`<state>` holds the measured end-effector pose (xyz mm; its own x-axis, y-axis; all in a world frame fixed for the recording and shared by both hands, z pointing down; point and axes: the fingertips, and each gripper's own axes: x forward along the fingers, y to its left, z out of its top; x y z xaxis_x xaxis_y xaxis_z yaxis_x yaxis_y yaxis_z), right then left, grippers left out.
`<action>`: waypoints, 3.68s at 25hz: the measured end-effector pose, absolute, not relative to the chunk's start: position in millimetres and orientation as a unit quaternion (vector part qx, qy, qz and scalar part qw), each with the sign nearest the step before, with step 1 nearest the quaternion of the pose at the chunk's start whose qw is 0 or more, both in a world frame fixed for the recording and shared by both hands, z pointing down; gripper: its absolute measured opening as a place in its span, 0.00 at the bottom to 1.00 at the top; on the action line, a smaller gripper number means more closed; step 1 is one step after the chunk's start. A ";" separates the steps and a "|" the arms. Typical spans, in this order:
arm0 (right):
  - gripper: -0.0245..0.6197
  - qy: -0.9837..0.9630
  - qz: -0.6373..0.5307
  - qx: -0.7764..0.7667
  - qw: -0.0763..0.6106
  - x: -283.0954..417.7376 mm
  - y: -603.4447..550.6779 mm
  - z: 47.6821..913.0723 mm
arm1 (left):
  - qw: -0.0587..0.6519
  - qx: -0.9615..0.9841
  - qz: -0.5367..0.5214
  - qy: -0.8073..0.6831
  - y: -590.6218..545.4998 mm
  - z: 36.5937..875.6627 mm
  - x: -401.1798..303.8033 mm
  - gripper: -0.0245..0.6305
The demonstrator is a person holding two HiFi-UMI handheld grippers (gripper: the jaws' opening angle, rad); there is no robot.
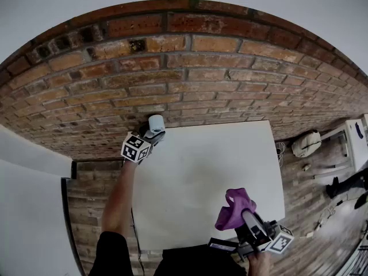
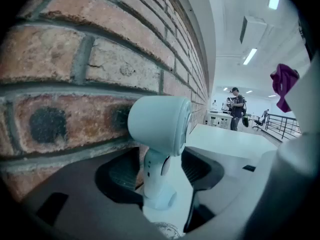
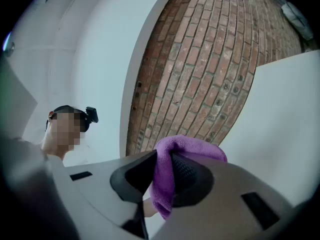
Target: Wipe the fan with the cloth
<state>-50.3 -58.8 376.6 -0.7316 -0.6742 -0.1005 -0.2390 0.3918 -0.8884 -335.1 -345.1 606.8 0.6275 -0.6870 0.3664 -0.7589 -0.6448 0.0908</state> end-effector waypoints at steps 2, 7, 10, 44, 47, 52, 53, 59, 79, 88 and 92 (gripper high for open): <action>0.14 0.806 -0.468 -0.281 0.228 -56.9 -55.5 375.7 | 0.110 0.900 0.159 -0.390 -340.7 604.8 -335.2 0.40; 0.14 0.815 -0.461 -0.271 0.225 -65.0 -51.3 375.3 | 0.115 0.918 0.144 -0.351 -292.2 589.9 -308.2 0.30; 0.14 0.819 -0.462 -0.252 0.231 -68.5 -52.7 374.5 | 0.113 0.925 0.119 -0.342 -233.9 581.2 -274.6 0.30; 0.14 0.905 -0.391 -0.163 0.028 -100.6 -32.9 455.2 | 0.171 0.853 0.136 -0.474 -1.9 511.5 -184.3 0.09; 0.14 0.910 -0.377 -0.171 -0.025 -137.4 -40.7 480.8 | 0.162 0.856 0.197 -0.451 -7.2 519.3 -166.5 0.05; 0.14 0.881 -0.383 -0.265 -0.085 -124.7 -42.9 548.7 | 0.112 0.864 0.281 -0.403 -11.9 529.2 -160.8 0.05; 0.14 0.869 -0.388 -0.286 -0.108 -115.2 -41.5 565.8 | 0.106 0.865 0.291 -0.396 -12.1 529.2 -161.6 0.05; 0.14 0.822 -0.434 -0.357 -0.096 -82.5 -34.0 576.9 | 0.075 0.870 0.336 -0.354 -9.8 529.1 -156.9 0.05; 0.14 0.815 -0.493 -0.298 -0.066 -88.3 -28.8 622.2 | 0.095 0.839 0.395 -0.362 -9.9 534.2 -156.1 0.05; 0.14 0.879 -0.446 -0.152 0.072 -122.1 -32.7 509.4 | 0.084 0.784 0.486 -0.377 -11.4 535.8 -156.3 0.04; 0.14 0.888 -0.431 -0.154 0.049 -131.6 -26.6 529.4 | 0.078 0.772 0.519 -0.357 -9.5 536.7 -155.4 0.04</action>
